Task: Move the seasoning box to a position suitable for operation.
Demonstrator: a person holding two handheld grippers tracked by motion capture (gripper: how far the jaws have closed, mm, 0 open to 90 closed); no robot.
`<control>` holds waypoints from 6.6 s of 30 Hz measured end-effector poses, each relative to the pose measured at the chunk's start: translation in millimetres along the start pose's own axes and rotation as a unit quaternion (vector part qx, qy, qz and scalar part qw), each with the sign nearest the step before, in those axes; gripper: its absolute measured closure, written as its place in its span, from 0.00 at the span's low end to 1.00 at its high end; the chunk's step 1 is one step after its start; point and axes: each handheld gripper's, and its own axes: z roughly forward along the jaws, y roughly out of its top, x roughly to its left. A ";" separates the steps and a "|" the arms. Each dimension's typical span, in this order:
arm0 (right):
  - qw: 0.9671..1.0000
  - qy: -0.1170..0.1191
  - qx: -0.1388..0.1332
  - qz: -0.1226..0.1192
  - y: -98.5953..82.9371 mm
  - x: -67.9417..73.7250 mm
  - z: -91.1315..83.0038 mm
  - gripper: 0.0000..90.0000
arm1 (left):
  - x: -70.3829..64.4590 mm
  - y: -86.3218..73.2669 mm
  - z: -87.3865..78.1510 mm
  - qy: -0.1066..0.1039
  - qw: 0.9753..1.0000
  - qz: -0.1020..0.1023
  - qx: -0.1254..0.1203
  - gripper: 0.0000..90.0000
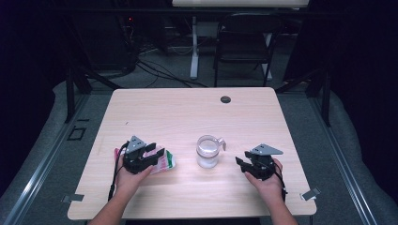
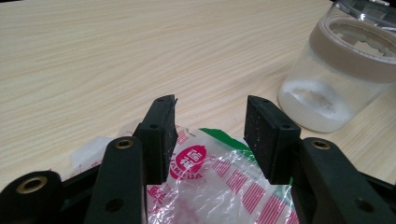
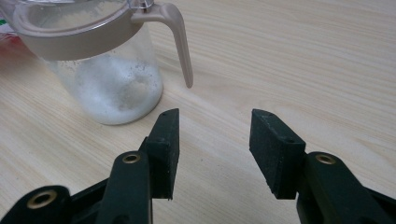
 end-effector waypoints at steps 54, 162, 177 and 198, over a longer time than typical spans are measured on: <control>0.998 0.019 0.057 -0.024 41.0 16.3 91.1 0.91 | 19.0 -42.3 -79.8 0.053 0.996 -0.067 -0.016 0.68; 0.997 0.078 0.011 0.000 52.2 57.5 -19.2 0.90 | -67.8 42.4 16.5 -0.183 0.972 0.120 0.084 0.95; 0.996 0.086 0.017 -0.001 51.7 57.9 -16.4 0.97 | -75.9 24.6 13.2 -0.186 0.967 0.131 0.114 1.00; 0.996 0.089 0.010 0.007 48.9 56.5 -16.4 0.96 | -85.0 20.4 16.0 -0.193 0.966 0.140 0.097 1.00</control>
